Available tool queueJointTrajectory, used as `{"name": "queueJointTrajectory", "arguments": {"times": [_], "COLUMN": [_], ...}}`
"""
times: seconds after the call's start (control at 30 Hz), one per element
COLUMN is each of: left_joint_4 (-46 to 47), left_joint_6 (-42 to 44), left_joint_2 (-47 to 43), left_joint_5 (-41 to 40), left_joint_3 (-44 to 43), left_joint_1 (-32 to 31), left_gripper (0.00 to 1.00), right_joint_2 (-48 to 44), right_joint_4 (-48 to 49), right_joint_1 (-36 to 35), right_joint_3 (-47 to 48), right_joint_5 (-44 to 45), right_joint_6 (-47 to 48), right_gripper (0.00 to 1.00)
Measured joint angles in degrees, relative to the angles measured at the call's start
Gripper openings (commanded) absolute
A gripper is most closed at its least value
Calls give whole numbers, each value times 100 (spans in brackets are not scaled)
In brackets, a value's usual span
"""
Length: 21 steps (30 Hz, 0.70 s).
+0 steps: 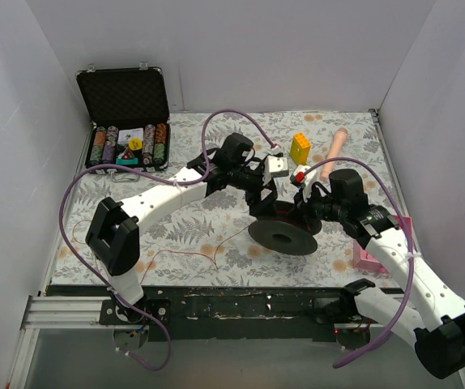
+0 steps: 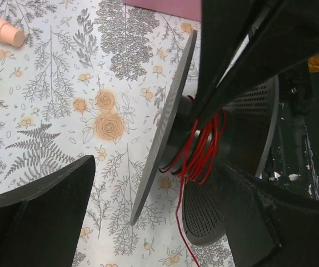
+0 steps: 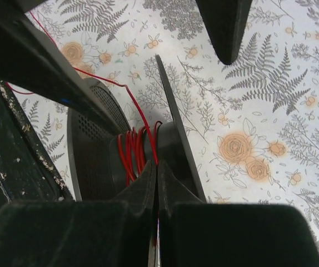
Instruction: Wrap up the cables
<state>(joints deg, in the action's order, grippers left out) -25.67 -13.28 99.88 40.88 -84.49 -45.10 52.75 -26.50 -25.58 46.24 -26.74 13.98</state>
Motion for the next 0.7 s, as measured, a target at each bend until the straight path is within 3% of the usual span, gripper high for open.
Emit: {"name": "queueJointTrajectory", "arguments": {"times": [0.7], "left_joint_4": [44], "left_joint_6": [-190], "left_joint_2": [483], "left_joint_5": [162], "left_joint_3": [-260], "left_joint_1": [-326], "left_gripper": [62], "right_joint_2": [-304], "right_joint_4": [-168], "right_joint_1": [201], "right_joint_3": [-374], "right_joint_5": [511], "right_joint_6": [-352], "right_gripper": [1]}}
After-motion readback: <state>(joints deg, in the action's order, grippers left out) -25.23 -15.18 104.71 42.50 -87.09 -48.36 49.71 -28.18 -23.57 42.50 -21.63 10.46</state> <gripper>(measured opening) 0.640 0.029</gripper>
